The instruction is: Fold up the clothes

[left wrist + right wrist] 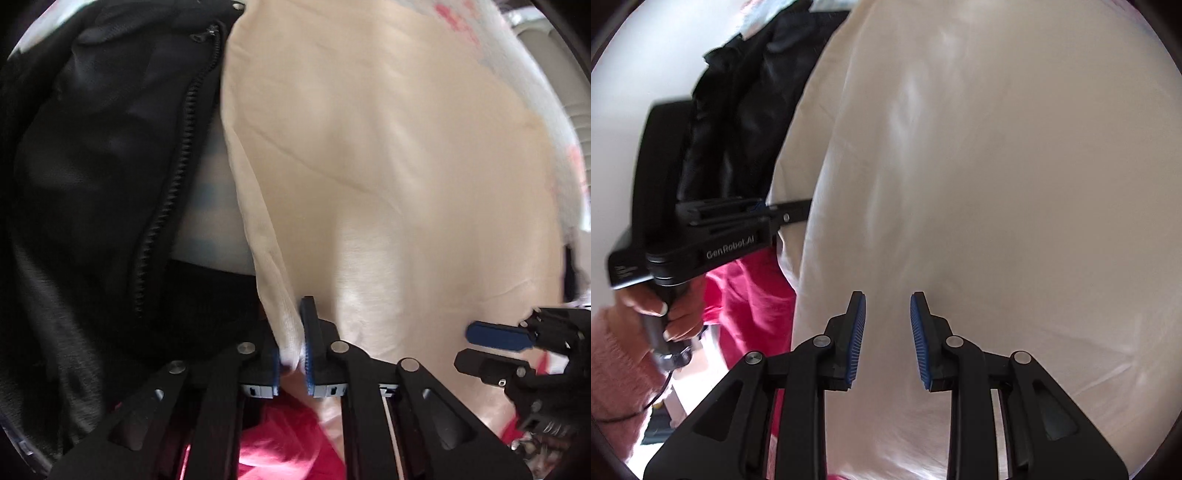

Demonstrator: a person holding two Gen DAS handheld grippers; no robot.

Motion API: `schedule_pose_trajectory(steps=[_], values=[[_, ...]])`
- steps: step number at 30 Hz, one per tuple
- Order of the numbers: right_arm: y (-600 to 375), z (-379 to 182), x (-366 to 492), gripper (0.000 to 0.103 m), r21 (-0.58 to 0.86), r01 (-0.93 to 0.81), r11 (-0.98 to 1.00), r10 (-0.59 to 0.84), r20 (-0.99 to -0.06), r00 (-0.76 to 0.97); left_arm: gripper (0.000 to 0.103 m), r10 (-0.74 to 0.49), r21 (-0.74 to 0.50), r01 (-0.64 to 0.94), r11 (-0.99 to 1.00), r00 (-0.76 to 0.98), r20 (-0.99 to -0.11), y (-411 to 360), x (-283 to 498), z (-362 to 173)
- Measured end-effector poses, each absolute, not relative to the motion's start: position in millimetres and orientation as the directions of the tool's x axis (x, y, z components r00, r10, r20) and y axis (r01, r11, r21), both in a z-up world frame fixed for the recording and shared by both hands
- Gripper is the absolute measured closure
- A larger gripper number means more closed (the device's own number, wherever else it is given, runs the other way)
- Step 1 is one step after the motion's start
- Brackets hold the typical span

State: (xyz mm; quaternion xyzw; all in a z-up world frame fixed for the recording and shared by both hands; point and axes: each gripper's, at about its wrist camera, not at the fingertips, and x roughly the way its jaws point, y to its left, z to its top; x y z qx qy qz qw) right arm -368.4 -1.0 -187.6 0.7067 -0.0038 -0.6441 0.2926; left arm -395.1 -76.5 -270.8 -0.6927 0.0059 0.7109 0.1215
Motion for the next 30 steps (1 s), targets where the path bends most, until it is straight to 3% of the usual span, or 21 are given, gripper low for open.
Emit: schedule_pose_trajectory(steps=[3,6,8,11,13,18,24,27,30], values=[[0,-191,-355,0.079,0.272,0.372,-0.887,-0.259,-0.962,0.085,0.096,0.166,-0.158,-0.184,-0.970,-0.033,-0.985,-85,-394,-262],[17,-201,-347,0.081,0.022,0.343,-0.939,-0.025,-1.000,-0.005,0.094,0.211,-0.200,-0.169,-0.965,-0.050,-0.976,-98,-395,-254],[36,-207,-346,0.081,-0.031,0.277,-0.960,0.030,-1.000,-0.007,0.093,0.241,-0.229,-0.159,-0.960,-0.062,-0.969,-107,-395,-248],[53,-198,-342,0.080,0.042,0.186,-0.982,-0.042,-0.999,0.005,0.086,0.284,-0.271,-0.145,-0.952,-0.080,-0.955,-120,-396,-239],[42,-184,-333,0.080,0.094,0.221,-0.971,-0.099,-0.995,-0.011,0.073,0.286,-0.272,-0.112,-0.956,-0.141,-0.948,-130,-383,-226],[-1,-154,-307,0.079,0.237,0.335,-0.912,-0.251,-0.968,0.004,0.073,0.240,-0.261,0.073,-0.963,-0.215,-0.947,-175,-339,-211],[-55,-138,-281,0.079,0.322,0.431,-0.843,-0.326,-0.943,0.066,0.072,0.142,-0.202,0.270,-0.941,-0.225,-0.964,-229,-278,-212],[-82,-135,-275,0.079,0.339,0.485,-0.806,-0.348,-0.934,0.074,0.061,0.233,-0.291,0.361,-0.886,-0.196,-0.952,-253,-260,-236],[-115,-129,-271,0.077,0.318,0.581,-0.749,-0.347,-0.936,0.064,0.061,0.276,-0.324,0.383,-0.865,-0.176,-0.945,-261,-254,-259]])
